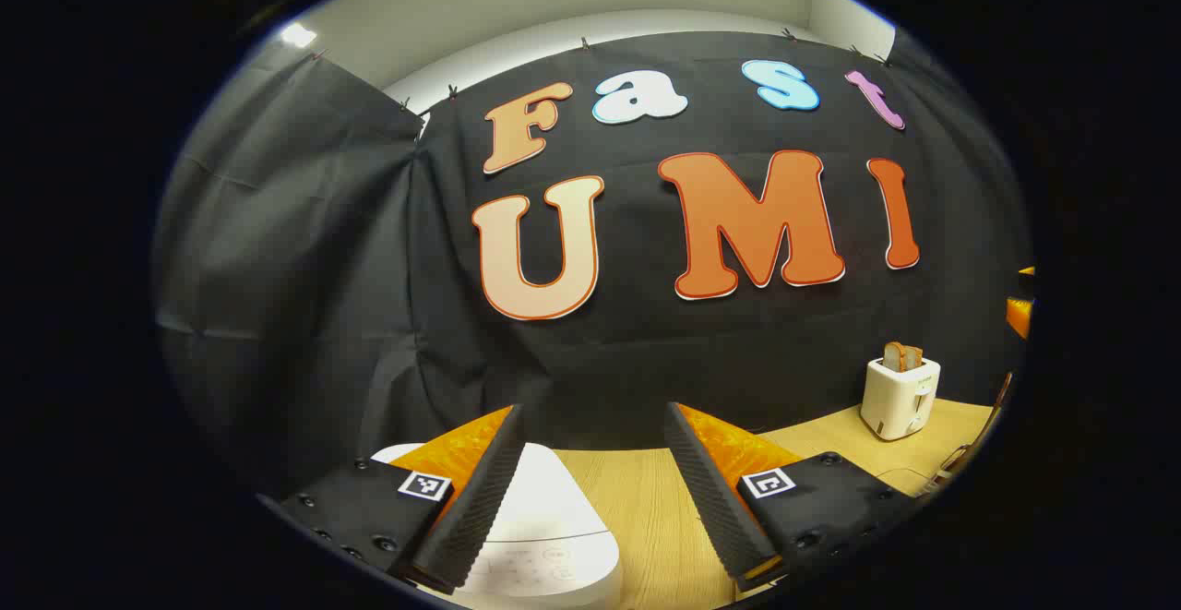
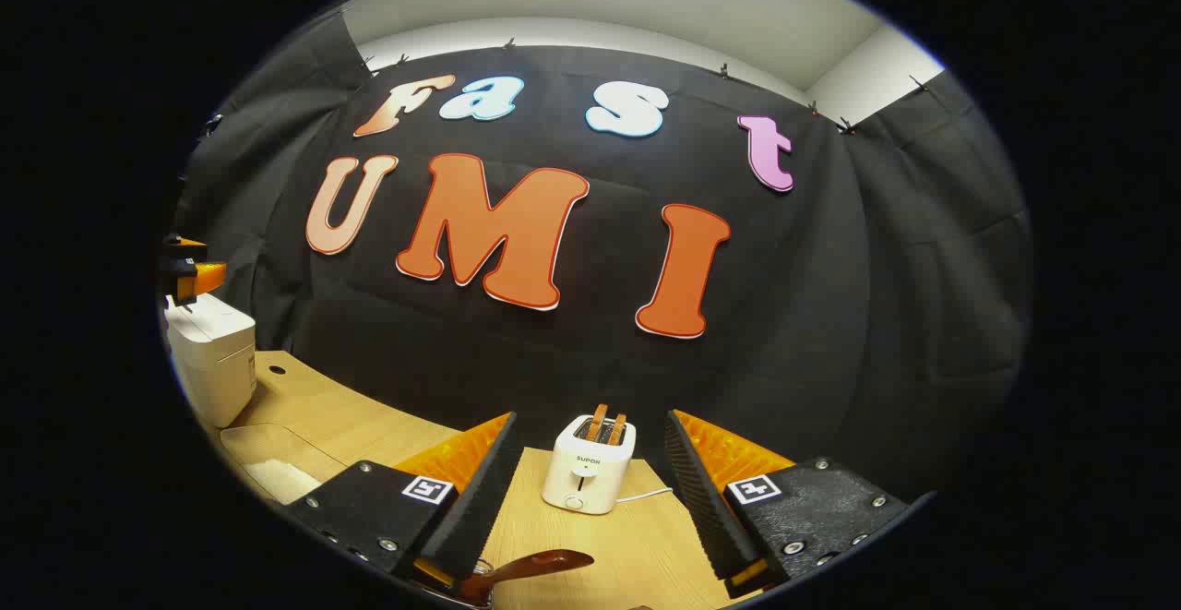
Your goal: Close the left gripper, press the button to open the rice cooker; take a wooden spoon from the chopstick holder with the right hand, scoop a spoonful of rice and pour it into the rice cooker, then put the wooden spoon back into the chopstick holder.
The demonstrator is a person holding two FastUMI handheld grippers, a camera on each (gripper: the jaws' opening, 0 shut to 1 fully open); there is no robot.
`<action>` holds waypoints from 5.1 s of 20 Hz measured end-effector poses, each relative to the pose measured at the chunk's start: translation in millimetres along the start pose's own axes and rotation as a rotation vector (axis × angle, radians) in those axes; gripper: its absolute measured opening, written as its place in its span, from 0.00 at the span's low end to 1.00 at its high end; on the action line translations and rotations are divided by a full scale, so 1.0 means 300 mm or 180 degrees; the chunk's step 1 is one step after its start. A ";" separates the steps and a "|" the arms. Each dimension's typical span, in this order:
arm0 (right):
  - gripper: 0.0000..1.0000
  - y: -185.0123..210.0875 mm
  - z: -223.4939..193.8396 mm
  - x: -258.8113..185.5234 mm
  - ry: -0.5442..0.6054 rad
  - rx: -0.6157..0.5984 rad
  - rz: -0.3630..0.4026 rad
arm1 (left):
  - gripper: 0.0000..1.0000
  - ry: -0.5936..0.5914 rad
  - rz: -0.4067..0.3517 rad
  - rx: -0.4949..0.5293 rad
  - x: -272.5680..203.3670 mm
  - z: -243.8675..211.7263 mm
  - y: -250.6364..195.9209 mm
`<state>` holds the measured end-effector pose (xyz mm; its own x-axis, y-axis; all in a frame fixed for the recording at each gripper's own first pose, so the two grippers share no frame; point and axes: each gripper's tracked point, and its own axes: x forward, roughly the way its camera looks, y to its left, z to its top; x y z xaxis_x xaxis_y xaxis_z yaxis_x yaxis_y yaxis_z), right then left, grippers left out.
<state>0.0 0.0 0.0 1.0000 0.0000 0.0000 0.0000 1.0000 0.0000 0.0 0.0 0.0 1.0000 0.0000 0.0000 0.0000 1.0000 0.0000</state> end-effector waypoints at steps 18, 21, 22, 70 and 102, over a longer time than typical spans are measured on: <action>0.92 -0.066 -0.064 0.014 0.0163 0.0040 -0.0142 | 0.94 0.0025 0.0013 -0.0021 0.003 -0.006 0.001; 0.92 -0.062 -0.092 0.017 0.0226 0.0052 -0.0126 | 0.94 0.0033 0.0009 -0.0020 0.003 -0.007 0.001; 0.93 -0.056 -0.103 0.019 0.0248 0.0072 -0.0115 | 0.94 0.0037 0.0001 -0.0023 0.004 -0.007 -0.002; 0.78 0.114 -0.469 -0.086 0.1338 0.0700 0.0303 | 0.88 0.0066 0.0228 0.0010 -0.073 -0.080 0.108; 0.78 0.137 -0.505 -0.098 0.1354 0.0828 0.0373 | 0.05 0.1351 0.0527 -0.0549 -0.040 -0.289 0.356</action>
<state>-29.5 41.1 -151.4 0.9048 0.1661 -0.3921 -0.0579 0.9602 0.2733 -11.9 106.8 -86.6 0.8983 0.1232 -0.4217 -0.1950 0.9720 -0.1312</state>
